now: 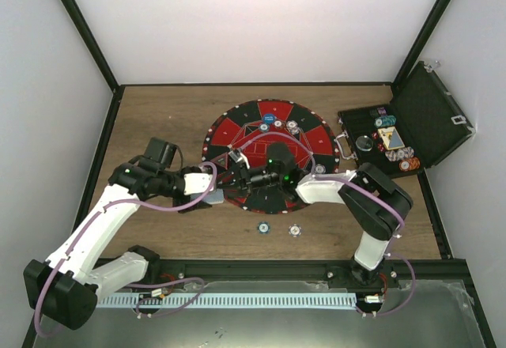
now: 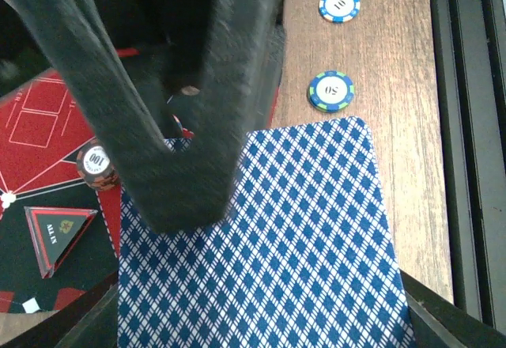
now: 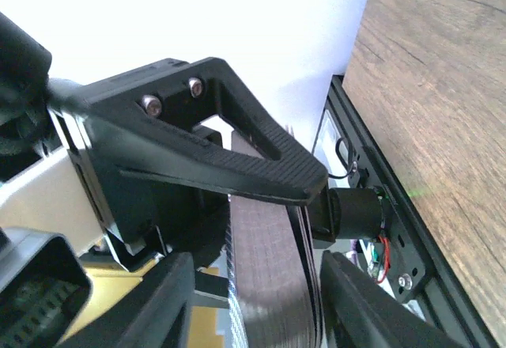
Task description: Distribute texas hold em gaming equipment
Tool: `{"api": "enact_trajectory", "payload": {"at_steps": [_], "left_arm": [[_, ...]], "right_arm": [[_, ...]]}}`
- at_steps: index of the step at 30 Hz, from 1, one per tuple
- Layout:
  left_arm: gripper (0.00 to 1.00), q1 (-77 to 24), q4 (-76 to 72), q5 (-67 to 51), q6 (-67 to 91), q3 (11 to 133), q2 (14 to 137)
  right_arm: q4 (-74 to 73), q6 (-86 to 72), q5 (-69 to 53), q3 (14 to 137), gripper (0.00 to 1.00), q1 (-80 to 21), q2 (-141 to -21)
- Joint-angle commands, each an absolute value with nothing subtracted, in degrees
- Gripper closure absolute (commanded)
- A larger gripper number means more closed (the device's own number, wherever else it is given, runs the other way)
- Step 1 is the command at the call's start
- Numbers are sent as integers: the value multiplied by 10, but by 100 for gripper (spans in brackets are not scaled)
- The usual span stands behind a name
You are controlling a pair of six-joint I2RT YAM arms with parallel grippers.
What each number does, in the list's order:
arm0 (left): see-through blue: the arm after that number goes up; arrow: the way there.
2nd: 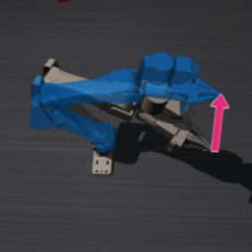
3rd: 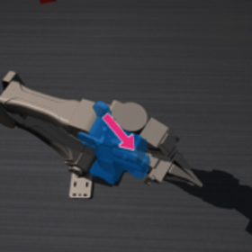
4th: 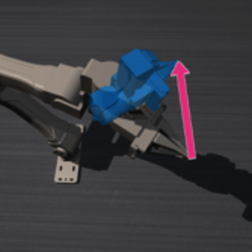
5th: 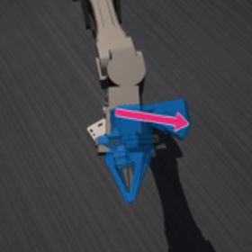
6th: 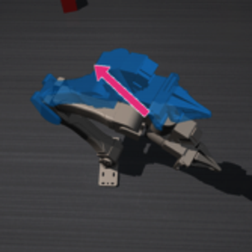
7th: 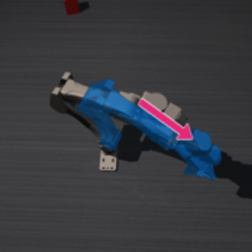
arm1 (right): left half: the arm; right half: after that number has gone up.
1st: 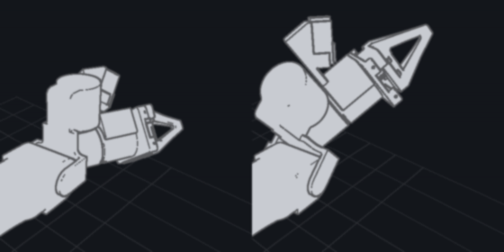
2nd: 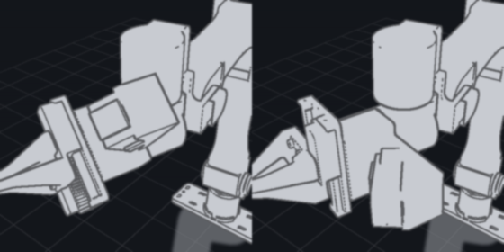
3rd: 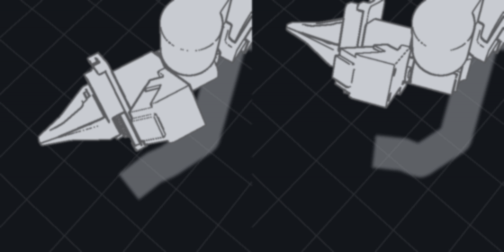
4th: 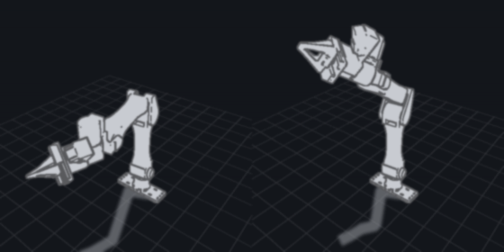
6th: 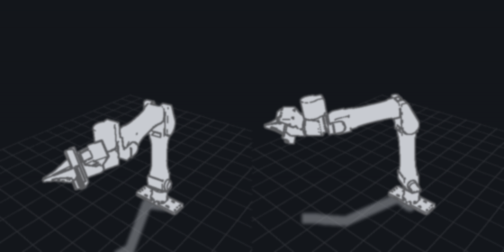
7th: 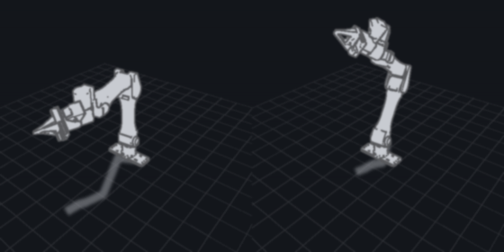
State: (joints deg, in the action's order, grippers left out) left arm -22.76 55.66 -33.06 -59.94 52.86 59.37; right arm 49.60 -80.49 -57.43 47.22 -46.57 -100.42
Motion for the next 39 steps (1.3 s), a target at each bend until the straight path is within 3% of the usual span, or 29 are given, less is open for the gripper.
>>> {"api": "enact_trajectory", "payload": {"at_steps": [1,5,10,39], "left_arm": [[94,-227,566,-353,-598,535,590],[96,-227,553,-352,-581,537,589],[96,-227,531,-352,-561,536,583],[96,-220,510,-393,-492,542,570]], "right_arm": [[414,-743,-580,497,49,-453,-971],[316,-691,-572,523,41,-454,-963],[275,-672,-564,541,38,-461,-961],[62,-547,-521,603,42,-453,-966]]}}
